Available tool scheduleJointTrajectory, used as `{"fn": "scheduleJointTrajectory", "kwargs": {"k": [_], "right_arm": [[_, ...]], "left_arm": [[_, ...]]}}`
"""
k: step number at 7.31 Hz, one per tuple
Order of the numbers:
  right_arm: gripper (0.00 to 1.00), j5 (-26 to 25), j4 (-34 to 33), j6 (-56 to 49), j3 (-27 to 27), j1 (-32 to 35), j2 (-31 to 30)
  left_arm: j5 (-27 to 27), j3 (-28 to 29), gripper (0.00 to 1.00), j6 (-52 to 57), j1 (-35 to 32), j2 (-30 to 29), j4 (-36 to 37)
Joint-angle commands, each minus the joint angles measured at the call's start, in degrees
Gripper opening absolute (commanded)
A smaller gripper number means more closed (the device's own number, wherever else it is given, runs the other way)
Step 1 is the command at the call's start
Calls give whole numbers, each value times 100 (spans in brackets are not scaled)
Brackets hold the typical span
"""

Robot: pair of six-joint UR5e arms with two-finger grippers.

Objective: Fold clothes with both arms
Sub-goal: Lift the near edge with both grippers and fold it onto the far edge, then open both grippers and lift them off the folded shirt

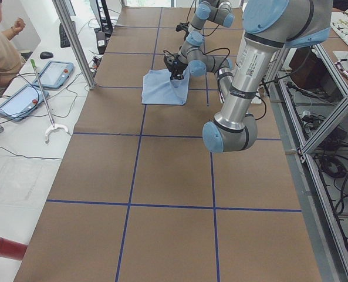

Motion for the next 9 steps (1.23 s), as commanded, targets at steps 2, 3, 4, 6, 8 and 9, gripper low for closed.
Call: {"fn": "scheduleJointTrajectory", "kwargs": {"k": [2,3,4,6,8,9], "right_arm": [[0,753,1301,-220,-1616,790,457],[0,966,1329,-717,-2239,1063,842],[0,1160,1799,-1244,-3081,1361,1273],[100,1387,3145,-2018,-4624,1809,1654],[100,1881,3140,-2673,-4480,2067,1383],[100,2056,3165,-2700,-4139,2120,1017]], "left_arm": [[466,1266,0,367,-133,-273,-904],[467,1897,0,604,-395,-421,-1396],[467,2895,31,954,-702,-710,-2036],[581,3398,100,1344,-863,-748,-2631],[520,2813,100,1441,-899,-573,-2579],[171,2409,100,1485,-899,-259,-2561]]}}
